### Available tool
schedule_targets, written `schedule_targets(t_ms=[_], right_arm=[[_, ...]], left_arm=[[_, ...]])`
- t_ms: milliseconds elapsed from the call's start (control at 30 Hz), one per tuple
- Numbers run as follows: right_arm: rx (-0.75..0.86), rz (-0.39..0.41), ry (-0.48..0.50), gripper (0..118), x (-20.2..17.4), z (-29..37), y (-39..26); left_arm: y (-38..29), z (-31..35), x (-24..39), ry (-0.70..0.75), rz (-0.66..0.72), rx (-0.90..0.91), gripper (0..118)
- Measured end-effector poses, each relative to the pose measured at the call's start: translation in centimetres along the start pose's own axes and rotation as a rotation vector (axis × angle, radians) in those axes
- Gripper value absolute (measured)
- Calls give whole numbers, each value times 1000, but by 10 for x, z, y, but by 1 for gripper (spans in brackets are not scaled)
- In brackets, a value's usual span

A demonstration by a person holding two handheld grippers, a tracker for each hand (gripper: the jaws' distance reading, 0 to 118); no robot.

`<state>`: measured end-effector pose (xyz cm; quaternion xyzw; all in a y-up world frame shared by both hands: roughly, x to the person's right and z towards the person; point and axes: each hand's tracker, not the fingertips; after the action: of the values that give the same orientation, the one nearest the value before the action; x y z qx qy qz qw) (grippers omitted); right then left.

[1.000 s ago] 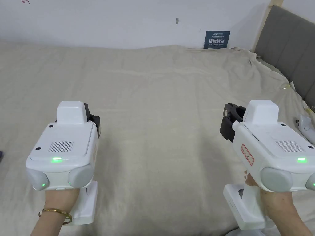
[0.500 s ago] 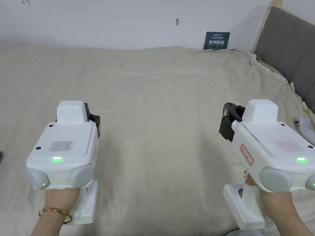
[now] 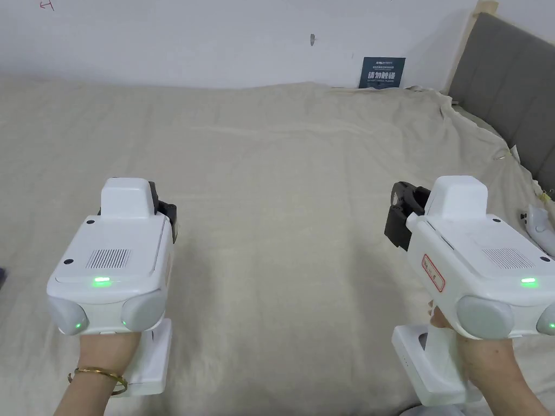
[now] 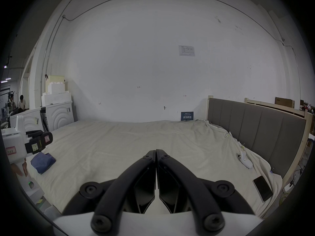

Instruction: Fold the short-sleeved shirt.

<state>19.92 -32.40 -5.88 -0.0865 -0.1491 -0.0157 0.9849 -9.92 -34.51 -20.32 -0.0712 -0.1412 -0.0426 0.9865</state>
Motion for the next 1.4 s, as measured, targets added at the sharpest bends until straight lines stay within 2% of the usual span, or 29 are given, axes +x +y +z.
schedule_targets(t_ms=[1400], right_arm=[[0, -4, -2, 0, 3, 2, 2]], left_arm=[[-1, 3, 6, -17, -29, 2, 0]])
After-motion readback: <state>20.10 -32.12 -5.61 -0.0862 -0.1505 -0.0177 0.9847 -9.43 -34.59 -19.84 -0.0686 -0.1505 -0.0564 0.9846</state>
